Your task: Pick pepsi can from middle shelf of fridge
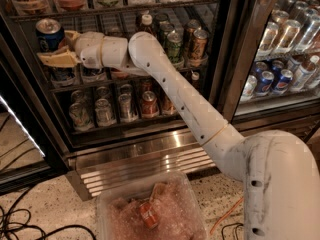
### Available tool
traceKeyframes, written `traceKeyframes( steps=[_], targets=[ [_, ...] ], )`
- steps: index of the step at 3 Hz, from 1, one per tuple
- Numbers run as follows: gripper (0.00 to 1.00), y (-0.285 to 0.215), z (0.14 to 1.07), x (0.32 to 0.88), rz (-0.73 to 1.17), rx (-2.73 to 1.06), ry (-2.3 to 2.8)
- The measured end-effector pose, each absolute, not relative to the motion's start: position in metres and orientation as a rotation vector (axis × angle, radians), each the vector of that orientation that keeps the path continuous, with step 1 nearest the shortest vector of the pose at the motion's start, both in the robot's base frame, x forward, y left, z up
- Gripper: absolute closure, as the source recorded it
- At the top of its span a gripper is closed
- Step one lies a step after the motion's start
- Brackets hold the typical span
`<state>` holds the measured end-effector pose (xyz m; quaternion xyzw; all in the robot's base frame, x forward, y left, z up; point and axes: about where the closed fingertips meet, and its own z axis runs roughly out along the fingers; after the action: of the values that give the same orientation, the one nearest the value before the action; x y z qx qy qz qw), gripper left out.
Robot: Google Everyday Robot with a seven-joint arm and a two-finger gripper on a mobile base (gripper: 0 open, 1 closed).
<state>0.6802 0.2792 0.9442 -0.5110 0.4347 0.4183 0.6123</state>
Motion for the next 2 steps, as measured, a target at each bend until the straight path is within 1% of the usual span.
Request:
traceKeyframes(
  steps=[2],
  targets=[
    [1.00, 0.287, 0.922, 0.645, 1.144, -1.362, 0.926]
  ],
)
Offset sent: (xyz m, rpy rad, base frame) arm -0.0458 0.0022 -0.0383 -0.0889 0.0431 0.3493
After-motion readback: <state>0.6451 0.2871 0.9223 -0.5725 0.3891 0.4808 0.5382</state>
